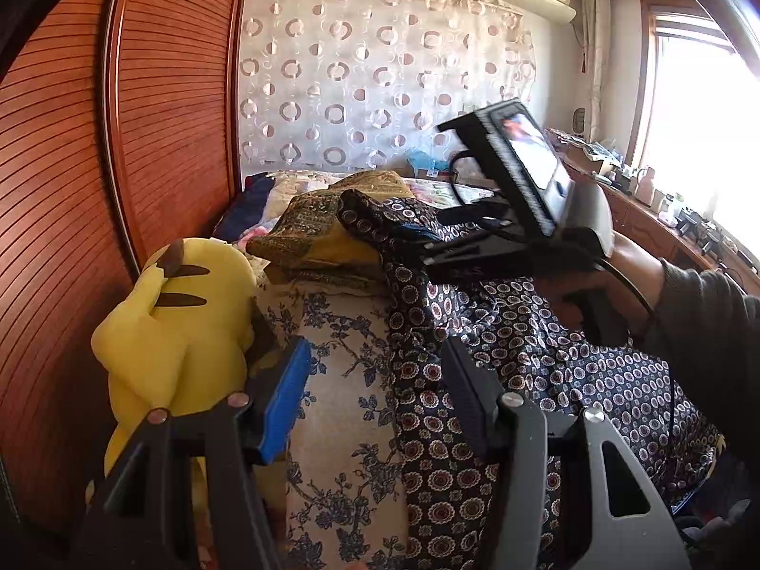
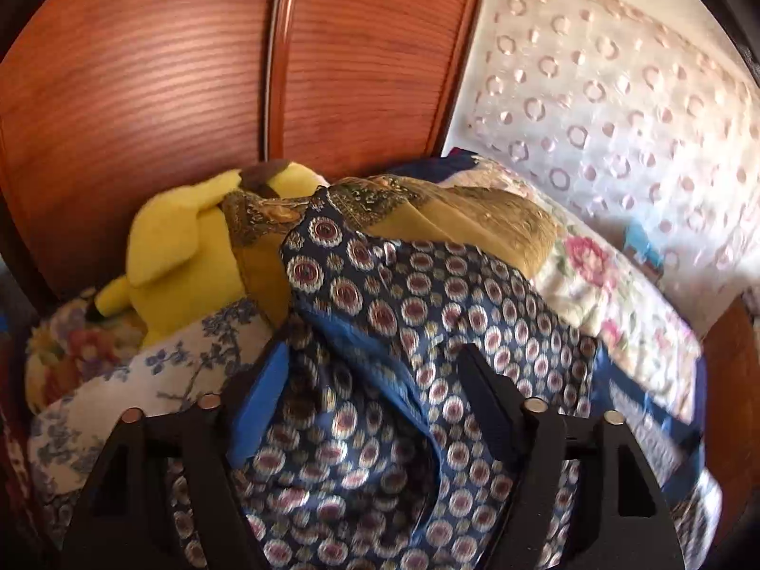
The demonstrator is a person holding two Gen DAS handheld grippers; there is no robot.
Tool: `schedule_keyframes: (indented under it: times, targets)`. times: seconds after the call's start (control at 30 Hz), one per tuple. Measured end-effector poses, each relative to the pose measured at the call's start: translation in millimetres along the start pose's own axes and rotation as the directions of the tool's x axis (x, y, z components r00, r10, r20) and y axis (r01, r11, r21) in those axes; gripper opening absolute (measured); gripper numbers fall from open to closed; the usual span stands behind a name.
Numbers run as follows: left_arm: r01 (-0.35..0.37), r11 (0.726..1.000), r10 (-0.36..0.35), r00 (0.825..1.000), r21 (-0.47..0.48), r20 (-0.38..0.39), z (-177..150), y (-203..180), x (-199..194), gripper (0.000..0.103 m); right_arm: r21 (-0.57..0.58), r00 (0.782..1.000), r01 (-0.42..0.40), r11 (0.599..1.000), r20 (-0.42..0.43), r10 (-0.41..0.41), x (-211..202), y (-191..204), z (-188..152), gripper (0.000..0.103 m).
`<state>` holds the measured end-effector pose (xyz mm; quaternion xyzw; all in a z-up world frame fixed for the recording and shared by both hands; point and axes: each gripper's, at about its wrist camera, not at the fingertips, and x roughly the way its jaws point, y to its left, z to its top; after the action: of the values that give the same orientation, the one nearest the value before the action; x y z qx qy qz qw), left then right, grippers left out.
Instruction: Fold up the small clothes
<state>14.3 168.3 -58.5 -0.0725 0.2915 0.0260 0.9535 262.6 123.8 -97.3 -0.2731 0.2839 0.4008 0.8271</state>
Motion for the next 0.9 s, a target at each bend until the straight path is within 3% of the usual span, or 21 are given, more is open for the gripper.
schedule_keyframes:
  times: [0.07, 0.1, 0.17, 0.27, 0.5, 0.6, 0.83, 0.9]
  targets:
    - [0.001, 1.0, -0.001, 1.0, -0.006, -0.002, -1.9, 2.4, 0.6, 0.056, -0.009, 1.0, 0.004, 1.0, -0.013, -0.004, 6.6, -0.7, 4.2, 0.049]
    - [0.001, 1.0, -0.001, 1.0, -0.007, -0.003, -2.7, 3.0, 1.2, 0.056, -0.006, 1.0, 0.002, 1.0, -0.02, -0.002, 8.6, -2.5, 5.7, 0.046]
    - [0.001, 1.0, -0.001, 1.0, -0.008, -0.007, -6.1, 4.9, 1.5, 0.056, 0.003, 0.999, -0.009, 1.0, -0.031, 0.009, 10.1, -8.7, 6.7, 0.02]
    - [0.004, 1.0, -0.004, 1.0, -0.012, -0.016, -9.5, 6.0, 3.5, 0.056, 0.027, 0.999, -0.032, 0.999, -0.027, 0.032, 9.7, -19.3, 9.4, 0.011]
    - [0.011, 1.0, -0.011, 1.0, -0.006, -0.027, -11.5, 1.8, 7.7, 0.056, 0.166, 0.999, 0.023, 0.986, -0.036, -0.018, 8.5, -58.6, 3.2, 0.008]
    - [0.016, 1.0, -0.016, 0.999, 0.0, -0.028, -10.6, -1.4, 9.0, 0.056, 0.17, 0.992, 0.118, 0.978, -0.063, -0.108, 10.6, -69.3, -0.7, 0.008]
    - [0.024, 1.0, -0.024, 0.999, 0.002, -0.036, -11.0, -5.7, 14.8, 0.056, 0.21, 0.986, 0.155, 0.965, -0.091, -0.138, 9.4, -87.3, -7.4, 0.008]
    - [0.027, 1.0, -0.027, 0.999, 0.002, -0.037, -11.1, -6.9, 16.2, 0.056, 0.197, 0.991, 0.125, 0.972, -0.072, -0.113, 5.3, -84.3, -7.8, 0.028]
